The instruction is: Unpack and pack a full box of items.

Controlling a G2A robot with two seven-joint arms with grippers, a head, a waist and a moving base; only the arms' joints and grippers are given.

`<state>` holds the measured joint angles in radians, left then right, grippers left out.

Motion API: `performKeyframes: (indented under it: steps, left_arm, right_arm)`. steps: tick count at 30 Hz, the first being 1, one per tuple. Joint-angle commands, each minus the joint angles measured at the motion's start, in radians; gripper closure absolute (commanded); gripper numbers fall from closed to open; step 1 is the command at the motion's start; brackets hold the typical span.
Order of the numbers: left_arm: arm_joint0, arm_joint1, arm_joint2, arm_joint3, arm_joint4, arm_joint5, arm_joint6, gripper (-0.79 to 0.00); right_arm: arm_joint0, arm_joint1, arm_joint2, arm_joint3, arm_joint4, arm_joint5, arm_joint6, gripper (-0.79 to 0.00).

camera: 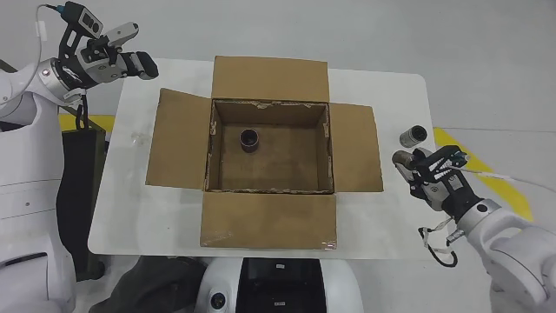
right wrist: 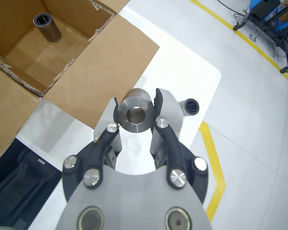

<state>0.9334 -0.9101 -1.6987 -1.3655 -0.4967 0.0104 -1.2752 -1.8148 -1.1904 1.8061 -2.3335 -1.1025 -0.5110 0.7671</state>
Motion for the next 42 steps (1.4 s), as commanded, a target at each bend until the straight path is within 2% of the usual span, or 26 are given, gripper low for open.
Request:
performKeyframes:
  steps: [1, 5, 12, 28, 42]
  left_arm:
    - [0.0, 0.0, 0.0, 0.0, 0.0, 0.0, 0.0, -0.785]
    - [0.0, 0.0, 0.0, 0.0, 0.0, 0.0, 0.0, -0.785]
    - [0.0, 0.0, 0.0, 0.0, 0.0, 0.0, 0.0, -0.785]
    - [0.0, 0.0, 0.0, 0.0, 0.0, 0.0, 0.0, -0.785]
    - [0.0, 0.0, 0.0, 0.0, 0.0, 0.0, 0.0, -0.785]
  right_arm:
    - [0.0, 0.0, 0.0, 0.0, 0.0, 0.0, 0.0, 0.0]
    - [0.006, 0.001, 0.004, 0.017, -0.007, 0.017, -0.017, 0.0]
    - [0.045, 0.007, 0.008, 0.07, -0.02, 0.068, 0.025, 0.0]
    - [0.232, 0.027, -0.019, 0.377, 0.05, 0.118, 0.153, 0.0]
    - [0.383, 0.039, -0.092, 0.627, 0.038, 0.173, 0.175, 0.0]
